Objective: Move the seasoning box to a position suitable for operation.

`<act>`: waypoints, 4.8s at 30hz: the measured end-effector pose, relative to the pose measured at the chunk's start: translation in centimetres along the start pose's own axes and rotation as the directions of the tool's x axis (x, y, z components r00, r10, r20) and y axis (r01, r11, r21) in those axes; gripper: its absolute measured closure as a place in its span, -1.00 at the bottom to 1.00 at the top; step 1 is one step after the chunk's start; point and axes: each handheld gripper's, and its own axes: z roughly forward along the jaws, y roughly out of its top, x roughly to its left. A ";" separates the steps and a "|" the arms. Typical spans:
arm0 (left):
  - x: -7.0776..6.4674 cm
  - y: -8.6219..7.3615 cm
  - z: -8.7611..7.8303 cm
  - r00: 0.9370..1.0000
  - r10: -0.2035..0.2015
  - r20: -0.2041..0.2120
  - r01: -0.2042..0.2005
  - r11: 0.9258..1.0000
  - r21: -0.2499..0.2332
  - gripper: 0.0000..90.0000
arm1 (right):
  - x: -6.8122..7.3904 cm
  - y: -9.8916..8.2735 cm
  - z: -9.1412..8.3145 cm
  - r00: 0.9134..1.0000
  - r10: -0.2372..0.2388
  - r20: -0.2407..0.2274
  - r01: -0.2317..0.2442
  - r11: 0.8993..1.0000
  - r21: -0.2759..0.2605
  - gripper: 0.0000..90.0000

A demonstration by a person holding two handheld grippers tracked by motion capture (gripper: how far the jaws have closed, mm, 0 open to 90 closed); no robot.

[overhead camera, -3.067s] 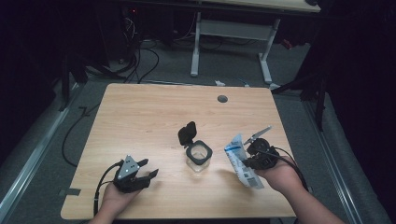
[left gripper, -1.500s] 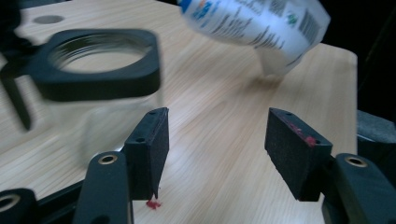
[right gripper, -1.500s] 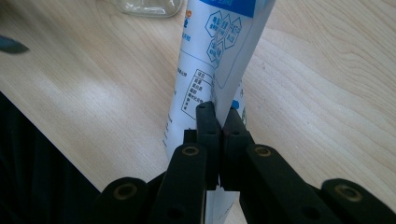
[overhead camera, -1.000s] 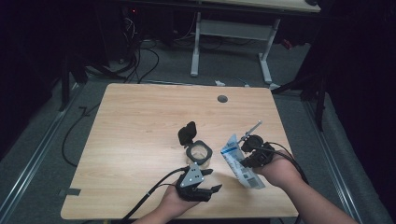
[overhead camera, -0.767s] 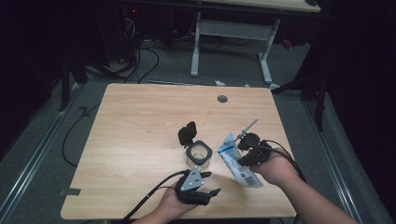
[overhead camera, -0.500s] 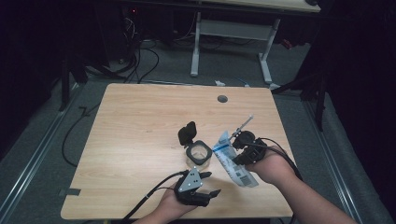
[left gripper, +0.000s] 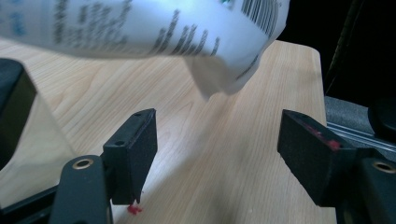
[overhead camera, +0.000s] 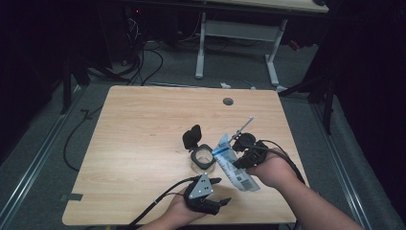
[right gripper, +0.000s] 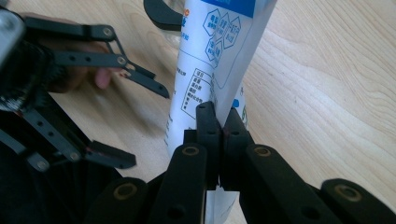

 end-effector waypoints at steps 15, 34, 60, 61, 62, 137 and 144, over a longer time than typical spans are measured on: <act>0.4 0.8 2.3 1.000 -0.021 -0.008 0.021 1.000 0.005 -0.44 | 0.9 1.4 0.2 1.000 -0.005 -0.020 0.005 1.000 -0.004 0.98; -0.1 1.2 2.2 0.998 -0.032 -0.058 0.032 0.999 -0.003 0.02 | 1.4 1.7 -0.1 1.000 -0.013 -0.023 0.013 1.000 -0.009 0.98; -1.3 1.8 0.6 0.994 0.018 -0.108 -0.025 0.998 -0.058 0.14 | 1.7 2.9 -0.4 0.999 -0.043 -0.006 0.043 0.999 -0.009 0.98; -1.2 1.8 0.5 0.994 0.020 -0.111 -0.026 0.998 -0.057 0.14 | 1.7 2.9 -0.4 0.999 -0.043 -0.006 0.043 0.999 -0.009 0.98; -1.2 1.7 0.5 0.993 0.018 -0.113 -0.025 0.998 -0.057 0.14 | 1.7 3.0 -0.4 0.999 -0.040 -0.007 0.040 0.999 -0.010 0.99; -1.0 2.4 -0.5 0.989 0.005 -0.151 -0.013 0.998 -0.057 0.20 | 2.1 5.0 -0.2 0.999 -0.032 -0.008 0.032 0.999 0.001 0.97; -1.1 2.4 -0.4 0.989 0.006 -0.151 -0.014 0.998 -0.057 0.20 | 2.0 5.1 -0.1 0.999 -0.040 -0.012 0.040 0.999 0.017 0.98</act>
